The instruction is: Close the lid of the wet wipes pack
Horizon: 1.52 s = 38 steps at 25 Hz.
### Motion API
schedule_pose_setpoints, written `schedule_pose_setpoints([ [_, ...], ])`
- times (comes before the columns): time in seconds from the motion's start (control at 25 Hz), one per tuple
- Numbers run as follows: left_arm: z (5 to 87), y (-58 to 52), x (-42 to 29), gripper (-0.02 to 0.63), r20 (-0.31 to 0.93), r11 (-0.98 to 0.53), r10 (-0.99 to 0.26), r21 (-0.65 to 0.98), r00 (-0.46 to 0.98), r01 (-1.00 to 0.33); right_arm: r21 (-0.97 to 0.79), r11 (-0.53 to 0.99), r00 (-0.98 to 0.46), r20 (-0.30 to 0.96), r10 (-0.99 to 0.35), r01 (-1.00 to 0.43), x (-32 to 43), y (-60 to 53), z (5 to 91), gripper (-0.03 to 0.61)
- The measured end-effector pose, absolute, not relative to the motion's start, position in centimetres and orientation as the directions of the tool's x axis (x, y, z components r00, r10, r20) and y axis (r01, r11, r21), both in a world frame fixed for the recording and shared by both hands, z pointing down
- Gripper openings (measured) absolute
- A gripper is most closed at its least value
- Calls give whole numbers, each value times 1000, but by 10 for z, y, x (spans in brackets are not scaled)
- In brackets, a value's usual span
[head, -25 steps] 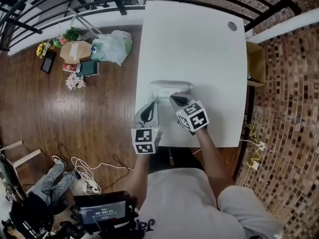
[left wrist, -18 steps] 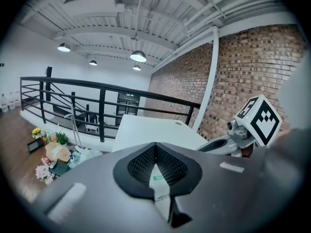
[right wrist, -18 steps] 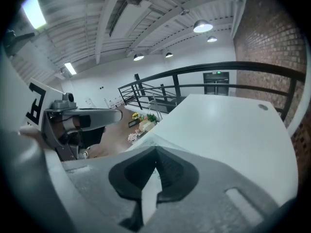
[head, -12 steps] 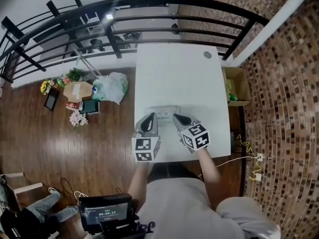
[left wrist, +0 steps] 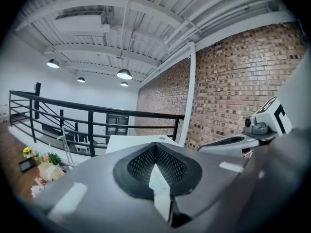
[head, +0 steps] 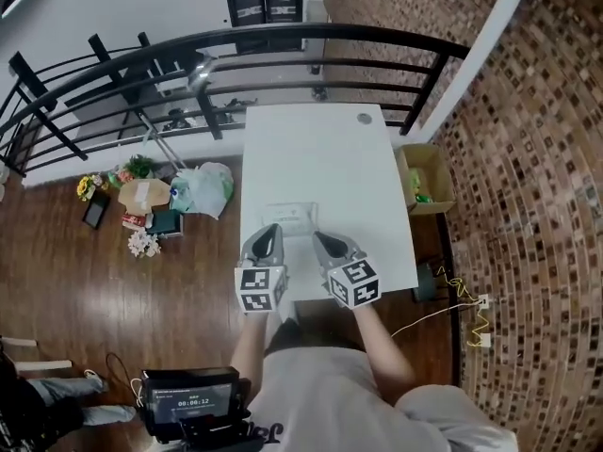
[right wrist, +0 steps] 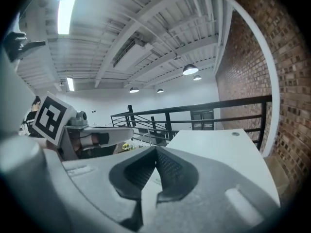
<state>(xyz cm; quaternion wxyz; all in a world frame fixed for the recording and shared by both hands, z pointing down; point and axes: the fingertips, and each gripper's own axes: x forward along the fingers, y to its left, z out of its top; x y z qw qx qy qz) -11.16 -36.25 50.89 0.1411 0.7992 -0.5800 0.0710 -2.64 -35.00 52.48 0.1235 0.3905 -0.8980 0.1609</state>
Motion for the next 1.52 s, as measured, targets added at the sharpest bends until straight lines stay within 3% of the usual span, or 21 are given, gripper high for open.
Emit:
schedule_pose_setpoints([
  [0.32,450,-237,-63,17,180,-218,-953,157,245,-963,-310,612,-679,204,-705,-728,33,-241,499,-9],
  [0.52,445,-175,-22,17,223,-217,-946,111,237,-970,-271,609,-667,283,-690,-745,70,-187,498,-9],
  [0.92,376,-149,-52,17,52,-271,-959,134,280,-953,-210,649,-682,174,-711,-731,34,-154,449,-9],
  [1.24,390,-117,-106,17,83,-200,-973,162,215,-966,-143,723,-737,144,-661,-676,-25,-120,430,-9],
  [1.52,384,-104,-120,17,31,-233,-970,180,242,-956,-123,710,-719,174,-672,-693,-39,-109,443,-9],
])
